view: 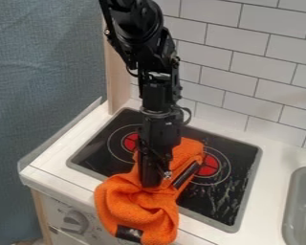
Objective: Folds the cloth from top to bottom
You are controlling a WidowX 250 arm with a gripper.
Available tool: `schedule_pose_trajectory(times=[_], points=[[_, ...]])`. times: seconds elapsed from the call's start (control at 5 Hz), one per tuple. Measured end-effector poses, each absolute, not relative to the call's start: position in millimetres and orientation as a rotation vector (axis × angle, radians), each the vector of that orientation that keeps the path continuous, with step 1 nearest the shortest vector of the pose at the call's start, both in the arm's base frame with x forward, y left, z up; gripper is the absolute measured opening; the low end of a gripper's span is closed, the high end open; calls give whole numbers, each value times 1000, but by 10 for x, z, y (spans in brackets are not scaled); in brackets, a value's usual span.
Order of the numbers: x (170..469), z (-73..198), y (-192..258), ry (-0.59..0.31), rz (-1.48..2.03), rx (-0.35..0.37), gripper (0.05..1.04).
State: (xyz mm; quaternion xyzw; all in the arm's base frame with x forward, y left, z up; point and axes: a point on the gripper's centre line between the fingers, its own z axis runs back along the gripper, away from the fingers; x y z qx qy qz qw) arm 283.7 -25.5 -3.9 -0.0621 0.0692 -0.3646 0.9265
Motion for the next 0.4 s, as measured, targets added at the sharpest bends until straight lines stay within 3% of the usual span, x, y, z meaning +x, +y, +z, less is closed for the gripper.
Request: schedule_pose_trajectory(times=[0.4], points=[[2877, 29, -266, 143, -729, -132, 755]])
